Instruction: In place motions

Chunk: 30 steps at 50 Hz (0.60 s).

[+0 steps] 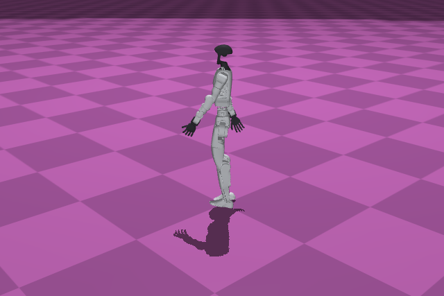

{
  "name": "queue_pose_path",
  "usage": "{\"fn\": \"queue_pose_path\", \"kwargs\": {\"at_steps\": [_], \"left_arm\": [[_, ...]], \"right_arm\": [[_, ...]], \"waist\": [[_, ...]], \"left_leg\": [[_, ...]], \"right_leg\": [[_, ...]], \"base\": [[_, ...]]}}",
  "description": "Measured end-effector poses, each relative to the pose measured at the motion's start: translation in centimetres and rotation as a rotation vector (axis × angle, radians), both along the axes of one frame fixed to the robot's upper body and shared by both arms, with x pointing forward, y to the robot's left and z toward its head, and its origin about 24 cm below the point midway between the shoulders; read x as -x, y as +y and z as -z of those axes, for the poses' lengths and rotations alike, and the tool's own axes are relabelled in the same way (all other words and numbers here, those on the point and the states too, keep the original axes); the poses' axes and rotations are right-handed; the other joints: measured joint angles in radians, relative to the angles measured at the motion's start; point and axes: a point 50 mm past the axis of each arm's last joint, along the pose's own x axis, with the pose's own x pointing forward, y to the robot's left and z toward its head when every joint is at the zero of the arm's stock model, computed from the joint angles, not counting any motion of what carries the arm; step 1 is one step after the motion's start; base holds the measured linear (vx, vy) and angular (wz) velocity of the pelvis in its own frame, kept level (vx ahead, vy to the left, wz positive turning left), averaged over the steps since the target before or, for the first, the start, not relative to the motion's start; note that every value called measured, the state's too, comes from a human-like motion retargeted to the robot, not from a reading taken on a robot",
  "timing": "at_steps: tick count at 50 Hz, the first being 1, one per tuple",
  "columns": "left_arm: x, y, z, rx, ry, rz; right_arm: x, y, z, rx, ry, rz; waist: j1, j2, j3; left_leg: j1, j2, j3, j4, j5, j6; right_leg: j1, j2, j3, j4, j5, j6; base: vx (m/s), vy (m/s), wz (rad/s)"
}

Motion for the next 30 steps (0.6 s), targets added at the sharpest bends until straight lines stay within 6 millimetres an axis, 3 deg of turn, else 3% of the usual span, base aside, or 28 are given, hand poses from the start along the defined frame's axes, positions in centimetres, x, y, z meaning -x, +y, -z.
{"fn": "queue_pose_path", "kwargs": {"at_steps": [3, 7, 10, 13, 15, 18, 22, 26, 30], "left_arm": [[-3.6, -0.9, -2.3, 0.023, -0.161, 0.010], [-5.3, -1.0, -3.9, -0.008, -0.274, 0.032], [-4.6, -0.8, -3.3, -0.049, -0.262, 0.066], [-1.5, -0.7, -1.0, -0.075, -0.145, 0.106], [1.7, -0.4, 0.9, -0.088, -0.023, 0.123], [8.1, 0.4, 3.6, -0.127, 0.219, 0.108], [18.7, 2.0, 5.2, -0.232, 0.566, 0.012], [29.7, 3.2, 4.3, -0.260, 0.858, -0.105], [38.8, 3.0, 1.4, -0.203, 1.088, -0.201]], "right_arm": [[3.5, -1.3, -1.2, 0.065, 0.076, 0.037], [6.4, -2.2, -2.6, 0.146, 0.164, 0.070], [6.8, -2.0, -2.7, 0.171, 0.184, 0.107], [5.4, -1.1, -1.9, 0.149, 0.141, 0.130], [3.5, -0.3, -1.0, 0.112, 0.085, 0.122], [-0.8, 1.0, 0.3, 0.024, -0.019, 0.065], [-8.9, 2.6, 1.7, -0.104, -0.227, -0.081], [-18.7, 5.2, 1.1, -0.217, -0.527, -0.240], [-27.0, 8.8, -1.7, -0.319, -0.831, -0.355]], "waist": [[-0.009, 0.002, 0.003], [-0.020, 0.009, 0.003], [-0.016, 0.013, 0.008], [-0.004, 0.014, 0.007], [0.006, 0.015, 0.003], [0.023, 0.014, -0.001], [0.042, 0.012, 0.002], [0.045, 0.011, 0.008], [0.033, 0.015, 0.005]], "left_leg": [[0.000, 0.000, 0.003, -0.001, 0.002, -0.001], [-0.005, 0.003, 0.004, 0.001, 0.003, -0.002], [-0.007, 0.003, 0.000, 0.003, 0.004, -0.002], [-0.012, 0.002, -0.014, 0.005, 0.008, -0.002], [-0.018, 0.000, -0.027, 0.006, 0.012, -0.002], [-0.022, -0.002, -0.044, 0.006, 0.016, -0.001], [-0.019, -0.004, -0.058, 0.005, 0.018, -0.001], [-0.012, -0.004, -0.062, 0.001, 0.016, -0.002], [-0.006, 0.000, -0.058, -0.003, 0.013, -0.004]], "right_leg": [[-0.001, -0.001, 0.000, 0.000, 0.000, -0.008], [-0.004, 0.000, -0.003, 0.000, -0.001, -0.014], [-0.002, -0.001, -0.008, 0.000, -0.003, -0.015], [0.003, -0.003, -0.023, -0.001, -0.007, -0.015], [0.005, -0.005, -0.036, -0.002, -0.010, -0.014], [0.012, -0.006, -0.052, -0.005, -0.014, -0.011], [0.018, -0.006, -0.062, -0.005, -0.017, -0.003], [0.017, -0.005, -0.061, 0.000, -0.018, 0.004], [0.015, 0.000, -0.057, 0.002, -0.017, 0.007]], "base": [[0.00, 0.00, 0.00], [0.00, 0.00, 0.00], [0.00, 0.00, 0.00], [0.00, 0.01, 0.26], [0.02, 0.02, 0.32], [0.02, 0.02, 0.30], [0.01, 0.00, 0.12], [0.00, 0.00, 0.00], [0.00, 0.00, 0.00]]}}
